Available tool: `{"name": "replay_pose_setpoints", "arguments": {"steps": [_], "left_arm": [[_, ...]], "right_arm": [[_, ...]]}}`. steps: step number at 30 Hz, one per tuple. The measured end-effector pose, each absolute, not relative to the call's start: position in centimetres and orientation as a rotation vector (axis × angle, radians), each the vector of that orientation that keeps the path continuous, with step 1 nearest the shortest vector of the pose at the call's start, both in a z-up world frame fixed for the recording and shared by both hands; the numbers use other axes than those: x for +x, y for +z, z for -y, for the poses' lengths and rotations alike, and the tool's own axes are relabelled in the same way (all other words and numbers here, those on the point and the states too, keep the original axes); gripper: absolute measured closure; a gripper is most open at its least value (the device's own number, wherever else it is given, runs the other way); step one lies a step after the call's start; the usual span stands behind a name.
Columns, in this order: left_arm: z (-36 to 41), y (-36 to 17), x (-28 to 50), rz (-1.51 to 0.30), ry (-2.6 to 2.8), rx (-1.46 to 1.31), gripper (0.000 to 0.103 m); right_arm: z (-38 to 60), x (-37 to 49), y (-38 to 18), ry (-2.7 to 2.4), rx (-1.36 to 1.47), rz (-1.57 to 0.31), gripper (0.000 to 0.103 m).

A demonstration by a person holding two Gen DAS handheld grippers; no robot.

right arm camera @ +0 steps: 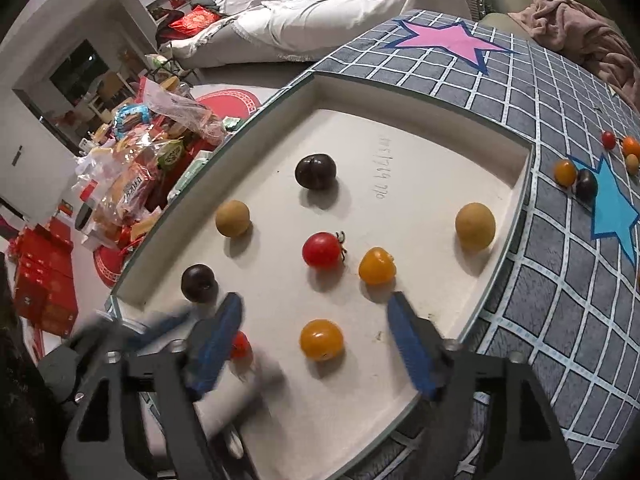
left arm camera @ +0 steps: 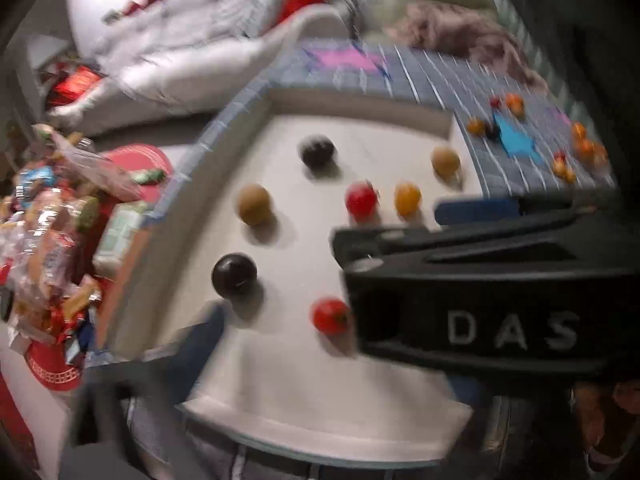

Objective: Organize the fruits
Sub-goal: 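Carry both red tomatoes over the white tray and open both tools to release them, then move both open tools back over the remaining fruits on the tablecloth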

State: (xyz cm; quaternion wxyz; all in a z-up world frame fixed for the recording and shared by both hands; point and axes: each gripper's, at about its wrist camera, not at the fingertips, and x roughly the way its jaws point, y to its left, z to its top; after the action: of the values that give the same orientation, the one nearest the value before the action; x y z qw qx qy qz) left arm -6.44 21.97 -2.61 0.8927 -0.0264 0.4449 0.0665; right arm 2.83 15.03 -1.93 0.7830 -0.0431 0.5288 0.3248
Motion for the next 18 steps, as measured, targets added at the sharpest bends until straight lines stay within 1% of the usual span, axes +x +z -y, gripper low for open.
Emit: {"name": "replay_pose_setpoints", "arguments": {"steps": [2, 4, 6, 8, 9, 10, 15, 18], "left_arm": [[-21.8, -1.9, -7.0, -0.9, 0.121, -0.049, 0.001], [-21.8, -1.4, -7.1, -0.909, 0.122, -0.043, 0.001], [-21.8, -0.6, -7.4, -0.902, 0.127, -0.036, 0.001], [-21.8, 0.2, -7.7, -0.898, 0.128, -0.042, 0.001], [-21.8, 0.8, -7.8, -0.894, 0.123, -0.046, 0.001], [-21.8, 1.3, -7.9, -0.886, 0.12, -0.047, 0.001], [-21.2, 5.3, -8.6, -0.805, 0.111, -0.017, 0.001], [-20.6, 8.6, -8.8, -0.747, 0.092, -0.008, 0.001]], "right_arm": [[-14.7, 2.7, -1.6, 0.704, -0.08, -1.137, 0.021], [-14.3, 2.8, -1.2, 0.702, -0.059, -1.136, 0.017], [-13.5, 2.8, -0.6, 0.698, -0.03, -1.128, 0.01], [-12.3, 2.7, 0.5, 0.693, 0.008, -1.105, 0.01], [-11.9, 2.8, 0.9, 0.691, 0.017, -1.099, 0.004], [-11.2, 2.8, 1.5, 0.688, 0.032, -1.088, 0.0], [-7.1, 2.9, 4.9, 0.669, 0.123, -1.016, 0.0], [-5.0, 3.0, 7.0, 0.655, 0.162, -0.979, 0.0]]}}
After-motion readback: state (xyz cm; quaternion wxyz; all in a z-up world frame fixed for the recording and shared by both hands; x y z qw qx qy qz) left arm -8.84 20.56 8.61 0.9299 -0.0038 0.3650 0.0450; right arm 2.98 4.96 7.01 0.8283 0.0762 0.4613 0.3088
